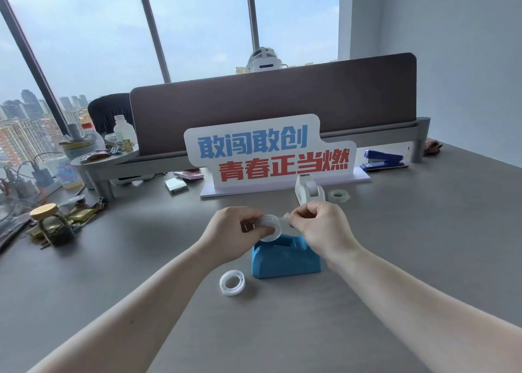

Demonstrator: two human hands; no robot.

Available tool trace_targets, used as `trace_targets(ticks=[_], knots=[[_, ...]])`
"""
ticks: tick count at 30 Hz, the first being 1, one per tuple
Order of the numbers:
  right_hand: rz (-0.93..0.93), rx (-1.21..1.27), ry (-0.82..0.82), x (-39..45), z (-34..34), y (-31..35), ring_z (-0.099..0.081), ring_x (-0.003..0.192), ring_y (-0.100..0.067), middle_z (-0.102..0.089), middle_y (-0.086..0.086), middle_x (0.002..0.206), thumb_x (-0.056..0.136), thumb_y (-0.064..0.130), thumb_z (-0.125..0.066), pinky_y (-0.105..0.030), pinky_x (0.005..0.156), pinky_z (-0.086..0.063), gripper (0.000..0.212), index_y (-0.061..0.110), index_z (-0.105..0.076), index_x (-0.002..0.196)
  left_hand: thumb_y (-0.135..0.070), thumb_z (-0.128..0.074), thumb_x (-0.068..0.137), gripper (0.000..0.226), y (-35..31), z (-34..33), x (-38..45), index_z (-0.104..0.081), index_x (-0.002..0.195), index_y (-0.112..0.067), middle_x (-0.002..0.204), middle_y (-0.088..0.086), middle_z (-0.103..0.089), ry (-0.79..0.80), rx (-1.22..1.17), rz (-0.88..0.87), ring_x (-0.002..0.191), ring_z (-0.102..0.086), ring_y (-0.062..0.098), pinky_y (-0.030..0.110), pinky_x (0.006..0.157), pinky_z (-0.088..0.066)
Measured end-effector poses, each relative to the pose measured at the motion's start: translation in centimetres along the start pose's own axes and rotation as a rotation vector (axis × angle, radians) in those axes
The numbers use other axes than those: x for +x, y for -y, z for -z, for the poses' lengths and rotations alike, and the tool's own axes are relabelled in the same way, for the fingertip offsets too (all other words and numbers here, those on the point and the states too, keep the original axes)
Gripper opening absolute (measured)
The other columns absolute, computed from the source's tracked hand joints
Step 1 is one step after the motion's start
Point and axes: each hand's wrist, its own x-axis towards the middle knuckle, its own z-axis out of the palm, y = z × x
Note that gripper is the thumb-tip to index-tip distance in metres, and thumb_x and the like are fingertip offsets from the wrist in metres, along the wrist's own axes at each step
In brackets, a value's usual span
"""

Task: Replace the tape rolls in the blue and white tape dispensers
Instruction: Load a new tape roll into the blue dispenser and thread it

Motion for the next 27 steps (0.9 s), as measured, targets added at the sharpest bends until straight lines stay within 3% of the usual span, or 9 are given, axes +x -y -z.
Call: trace_targets(ticks=[4, 8, 13, 18, 27], knots=[[0.002, -0.001, 0.017, 0.1, 0.2, -0.3, -0.050, 0.056, -0.010, -0.059, 0.004, 0.057, 0.082, 0.015, -0.068, -0.021, 0.054, -0.043, 0.015, 0.005, -0.071, 0.071, -0.027, -0.071, 0.079, 0.033, -0.4, 0.2, 0.1, -0.067, 0.112, -0.027, 0.087, -0.014, -0.065, 0.027, 0.055, -0.047, 0.080, -0.060, 0.010, 0.011, 0.073, -0.044], [0.012, 0.001, 0.036, 0.0, 0.4, -0.4, -0.053, 0.060, -0.011, -0.060, 0.003, 0.060, 0.083, 0.015, -0.067, -0.020, 0.056, -0.046, 0.015, 0.005, -0.070, 0.072, -0.030, -0.069, 0.080, 0.033, -0.5, 0.4, 0.0, -0.067, 0.112, -0.029, 0.089, -0.015, -0.063, 0.094, 0.134, -0.082, 0.078, -0.056, 0.007, 0.000, 0.064, -0.036], [0.012, -0.005, 0.048, 0.0, 0.4, -0.9, -0.053, 0.060, -0.008, -0.061, 0.003, 0.062, 0.083, 0.016, -0.067, -0.016, 0.055, -0.044, 0.015, 0.005, -0.070, 0.073, -0.030, -0.070, 0.079, 0.032, -0.2, 0.2, -0.3, -0.068, 0.111, -0.029, 0.083, -0.013, -0.065, 0.087, 0.145, -0.115, 0.074, -0.056, 0.011, 0.006, 0.066, -0.037], [0.002, -0.018, 0.044, 0.0, 0.4, -1.1, -0.050, 0.055, -0.009, -0.057, 0.004, 0.057, 0.082, 0.016, -0.068, -0.020, 0.053, -0.043, 0.016, 0.005, -0.069, 0.071, -0.029, -0.071, 0.078, 0.030, 0.0, -0.1, -0.2, -0.069, 0.109, -0.027, 0.071, -0.019, -0.054, 0.073, 0.129, -0.146, 0.068, -0.052, -0.004, 0.002, 0.064, -0.036], [0.020, -0.052, 0.047, -0.3, 0.2, -1.2, -0.051, 0.056, -0.012, -0.060, 0.001, 0.060, 0.081, 0.017, -0.069, -0.026, 0.056, -0.045, 0.016, 0.003, -0.069, 0.072, -0.030, -0.071, 0.079, 0.030, 0.7, 0.0, -0.1, -0.070, 0.107, -0.023, 0.090, -0.002, -0.068, 0.071, 0.146, -0.208, 0.071, -0.052, 0.001, 0.005, 0.068, -0.037]])
